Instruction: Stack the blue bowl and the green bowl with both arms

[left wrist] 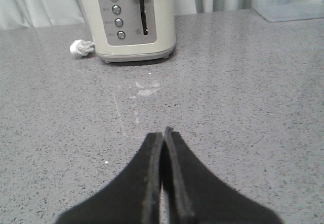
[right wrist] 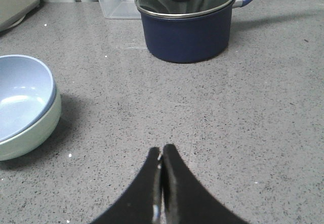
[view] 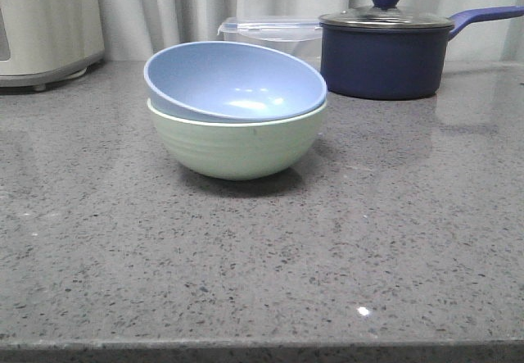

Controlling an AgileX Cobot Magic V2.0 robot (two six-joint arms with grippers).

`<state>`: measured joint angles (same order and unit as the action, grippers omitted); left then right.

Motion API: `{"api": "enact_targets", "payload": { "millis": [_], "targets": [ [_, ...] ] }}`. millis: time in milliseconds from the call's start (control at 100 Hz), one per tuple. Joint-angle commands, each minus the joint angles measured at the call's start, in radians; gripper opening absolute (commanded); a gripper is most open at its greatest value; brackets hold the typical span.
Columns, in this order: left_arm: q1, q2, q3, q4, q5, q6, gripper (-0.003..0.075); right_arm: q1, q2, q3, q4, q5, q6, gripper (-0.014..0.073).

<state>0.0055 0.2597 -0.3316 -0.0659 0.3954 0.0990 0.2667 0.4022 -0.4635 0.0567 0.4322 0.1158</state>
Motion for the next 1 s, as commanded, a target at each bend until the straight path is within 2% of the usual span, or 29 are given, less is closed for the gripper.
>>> {"api": "enact_targets", "payload": {
  "millis": [0,170,440,490,990],
  "targets": [
    [0.002,-0.053,0.048,0.010,-0.158,0.000,-0.0020,-0.005,0.004,-0.026,-0.009,-0.071,-0.003,-0.0063],
    [0.002,-0.166,0.203,0.010,-0.293,0.000,-0.0020,-0.005,0.004,-0.026,-0.009,-0.071,-0.003,-0.0063],
    [0.002,-0.301,0.377,0.009,-0.332,0.000,-0.0020,-0.005,0.004,-0.026,-0.009,-0.071,-0.003,-0.0063],
    [0.002,-0.299,0.374,0.009,-0.297,0.000,-0.0020,-0.005,0.006,-0.026,-0.009,-0.072,-0.003,-0.0063],
    [0.002,-0.299,0.374,0.007,-0.316,0.000,-0.0020,-0.005,0.006,-0.026,-0.009,-0.072,-0.003,-0.0063]
  ]
}}
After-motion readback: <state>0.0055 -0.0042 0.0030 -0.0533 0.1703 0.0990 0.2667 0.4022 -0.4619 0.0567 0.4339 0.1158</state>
